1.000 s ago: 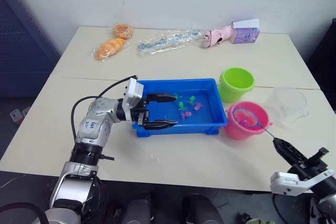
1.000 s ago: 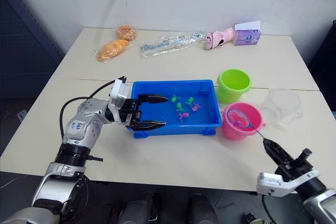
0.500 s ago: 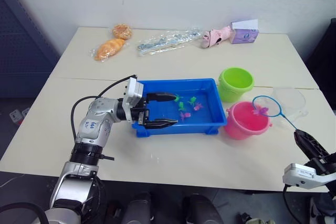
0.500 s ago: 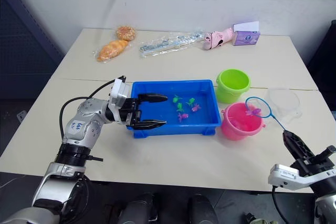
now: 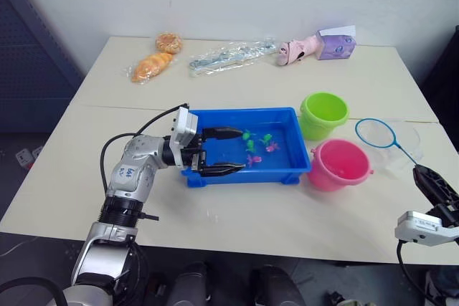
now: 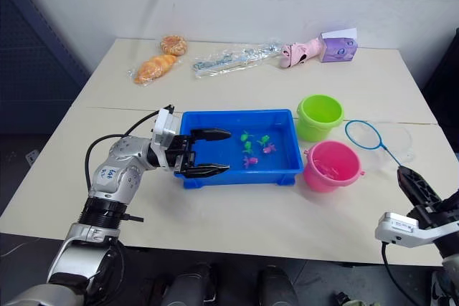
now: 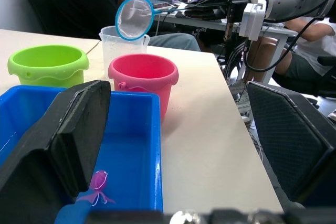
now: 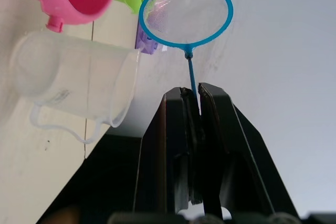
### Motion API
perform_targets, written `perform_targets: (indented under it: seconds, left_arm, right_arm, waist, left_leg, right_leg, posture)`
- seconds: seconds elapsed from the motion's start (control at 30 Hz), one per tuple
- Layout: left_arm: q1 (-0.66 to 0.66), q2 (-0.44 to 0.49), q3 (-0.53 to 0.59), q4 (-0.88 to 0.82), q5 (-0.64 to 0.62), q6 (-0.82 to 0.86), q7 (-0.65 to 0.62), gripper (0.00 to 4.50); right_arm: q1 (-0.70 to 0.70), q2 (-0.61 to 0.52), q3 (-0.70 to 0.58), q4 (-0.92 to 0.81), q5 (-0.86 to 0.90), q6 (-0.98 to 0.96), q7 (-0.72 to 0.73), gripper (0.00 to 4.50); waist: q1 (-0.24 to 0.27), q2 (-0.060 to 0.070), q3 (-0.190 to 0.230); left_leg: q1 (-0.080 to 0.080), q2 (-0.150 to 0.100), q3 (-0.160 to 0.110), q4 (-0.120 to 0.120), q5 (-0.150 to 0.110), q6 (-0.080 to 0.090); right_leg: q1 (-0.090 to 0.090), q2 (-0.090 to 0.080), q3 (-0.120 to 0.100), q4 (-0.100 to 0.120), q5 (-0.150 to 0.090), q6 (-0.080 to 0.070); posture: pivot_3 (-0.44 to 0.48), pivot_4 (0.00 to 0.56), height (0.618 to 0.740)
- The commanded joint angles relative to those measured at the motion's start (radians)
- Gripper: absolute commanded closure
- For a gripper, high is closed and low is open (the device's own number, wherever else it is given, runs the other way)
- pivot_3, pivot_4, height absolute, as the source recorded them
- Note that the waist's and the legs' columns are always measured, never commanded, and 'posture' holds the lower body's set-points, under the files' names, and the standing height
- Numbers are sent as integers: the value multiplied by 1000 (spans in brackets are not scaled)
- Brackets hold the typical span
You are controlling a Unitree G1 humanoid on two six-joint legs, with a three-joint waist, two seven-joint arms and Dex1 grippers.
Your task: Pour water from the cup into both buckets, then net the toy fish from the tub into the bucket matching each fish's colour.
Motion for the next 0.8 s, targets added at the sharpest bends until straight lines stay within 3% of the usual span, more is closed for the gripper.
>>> perform_targets:
  seconds: [0.03, 0.23, 0.37, 0.57, 0.8]
  left_arm:
    - [2, 9, 18, -32, -7, -12, 4, 71]
    - [33, 88, 44, -47, -13, 0, -23, 71]
    - [48, 148, 67, -29, -12, -11, -46, 71]
    - [72, 185, 96, -29, -3, -22, -34, 71]
    - [113, 213, 117, -46, -1, -30, -22, 71]
  right_arm:
    - [3, 13, -19, -15, 93, -17, -16, 4500]
    - [-22, -62, 123, -155, 808, 158, 385, 4500]
    - [-132, -171, 194, -253, 1011, 461, 558, 4500]
    - [-444, -291, 414, -243, 959, 703, 650, 4500]
    - [-751, -288, 707, -79, 661, 662, 660, 4500]
  waist:
    - [0, 0, 0]
    - [-20, 0, 0]
    - [-27, -1, 1]
    - [-22, -1, 1]
    - [-17, -1, 1]
  left_leg:
    - [0, 0, 0, 0, 0, 0]
    - [2, 1, 1, 0, 0, 0]
    - [5, 2, 1, 0, -1, 2]
    - [4, 2, 0, 1, -3, 5]
    - [-6, 1, -2, 5, -3, 4]
  right_leg:
    - [0, 0, 0, 0, 0, 0]
    - [2, 1, 0, 0, 0, 0]
    - [5, 1, 1, 1, 0, 0]
    - [3, -1, 0, 0, 0, 0]
    - [-3, -2, -2, 0, 0, 0]
  posture:
    - [0, 150, 740]
    - [0, 150, 740]
    - [0, 150, 740]
    - [0, 150, 740]
    - [0, 150, 740]
